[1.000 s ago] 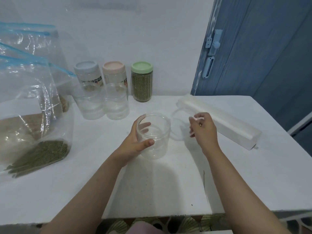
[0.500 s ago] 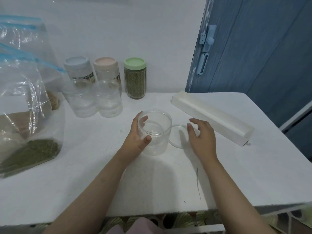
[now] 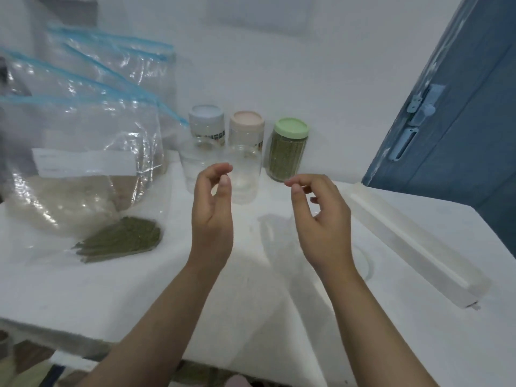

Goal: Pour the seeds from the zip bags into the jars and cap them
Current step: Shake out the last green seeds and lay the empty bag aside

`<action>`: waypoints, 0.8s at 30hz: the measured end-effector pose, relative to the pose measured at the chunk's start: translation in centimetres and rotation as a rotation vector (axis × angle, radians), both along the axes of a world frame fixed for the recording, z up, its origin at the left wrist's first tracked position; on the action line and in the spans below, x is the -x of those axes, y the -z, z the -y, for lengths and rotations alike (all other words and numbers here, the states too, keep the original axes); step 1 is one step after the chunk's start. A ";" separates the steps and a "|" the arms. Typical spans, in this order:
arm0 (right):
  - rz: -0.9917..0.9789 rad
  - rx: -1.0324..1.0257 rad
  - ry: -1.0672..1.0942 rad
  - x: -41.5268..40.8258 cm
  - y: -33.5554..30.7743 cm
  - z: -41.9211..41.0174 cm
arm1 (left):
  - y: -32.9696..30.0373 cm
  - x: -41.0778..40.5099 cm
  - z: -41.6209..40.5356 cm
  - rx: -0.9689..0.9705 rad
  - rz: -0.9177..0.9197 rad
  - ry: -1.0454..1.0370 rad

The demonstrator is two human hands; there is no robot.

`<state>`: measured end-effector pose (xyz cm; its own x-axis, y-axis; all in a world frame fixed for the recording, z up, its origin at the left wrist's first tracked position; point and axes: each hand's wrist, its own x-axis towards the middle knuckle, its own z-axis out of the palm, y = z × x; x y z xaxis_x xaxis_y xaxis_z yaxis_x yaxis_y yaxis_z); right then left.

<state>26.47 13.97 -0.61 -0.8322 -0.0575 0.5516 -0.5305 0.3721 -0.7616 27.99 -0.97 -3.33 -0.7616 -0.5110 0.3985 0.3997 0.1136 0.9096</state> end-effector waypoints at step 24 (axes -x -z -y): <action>0.637 0.342 -0.024 1.2 5.5 28.4 | 3.9 -3.0 31.9 0.015 0.254 -0.543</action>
<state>25.27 -14.42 -6.07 -0.9987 0.0093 -0.0498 0.0502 0.0510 -0.9974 30.98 -32.83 -7.23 -0.4654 -0.8496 0.2479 0.0509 0.2540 0.9659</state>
